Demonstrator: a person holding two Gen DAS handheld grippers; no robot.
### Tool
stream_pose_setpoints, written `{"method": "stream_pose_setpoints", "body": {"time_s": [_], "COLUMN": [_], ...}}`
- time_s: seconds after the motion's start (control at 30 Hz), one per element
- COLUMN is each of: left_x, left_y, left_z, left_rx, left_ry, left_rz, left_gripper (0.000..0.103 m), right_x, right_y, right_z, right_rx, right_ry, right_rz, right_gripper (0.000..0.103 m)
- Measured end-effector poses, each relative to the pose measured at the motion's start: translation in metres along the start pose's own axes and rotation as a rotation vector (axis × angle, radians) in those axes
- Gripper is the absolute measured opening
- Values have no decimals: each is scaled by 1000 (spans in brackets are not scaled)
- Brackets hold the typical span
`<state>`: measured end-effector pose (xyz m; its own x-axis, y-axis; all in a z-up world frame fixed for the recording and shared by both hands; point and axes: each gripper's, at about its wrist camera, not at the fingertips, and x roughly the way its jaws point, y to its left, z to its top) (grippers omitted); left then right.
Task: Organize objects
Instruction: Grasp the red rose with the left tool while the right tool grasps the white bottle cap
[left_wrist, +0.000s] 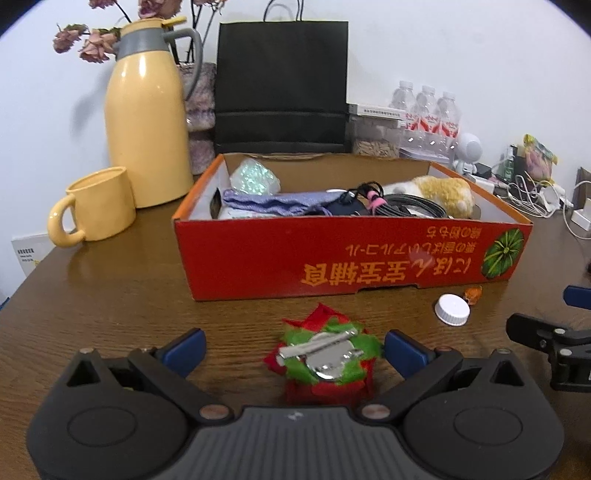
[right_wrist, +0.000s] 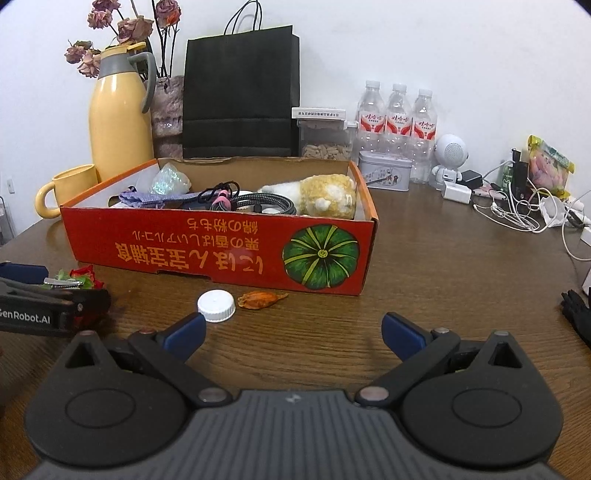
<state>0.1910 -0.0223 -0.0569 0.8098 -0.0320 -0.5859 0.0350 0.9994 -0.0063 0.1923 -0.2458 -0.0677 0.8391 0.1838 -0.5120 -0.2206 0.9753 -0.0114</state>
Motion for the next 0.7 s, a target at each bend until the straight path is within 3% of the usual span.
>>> {"method": "stream_pose_setpoints", "body": {"time_s": [0.07,0.17,0.2,0.47,0.7], "left_x": [1,2,2,-8,-13], "left_y": [1,3,4,19,25], "left_z": [0,0,0,3,5], "left_rx": [-4,-19,-26,-115,-134], "left_ry": [4,10,10,-51,-76], "left_rz": [-20,-51,-56,-27,-18], "left_gripper": [91,58,43,41,41], "right_x": [1,2,3,9,22], "right_y": [0,0,0,1,8], "right_z": [0,0,0,0,0], "right_rx": [1,3,4,-2,-12], "right_ry": [7,19,22,57,150], "right_rz": [1,2,2,-3,46], "right_gripper": [103,103,103,103,103]}}
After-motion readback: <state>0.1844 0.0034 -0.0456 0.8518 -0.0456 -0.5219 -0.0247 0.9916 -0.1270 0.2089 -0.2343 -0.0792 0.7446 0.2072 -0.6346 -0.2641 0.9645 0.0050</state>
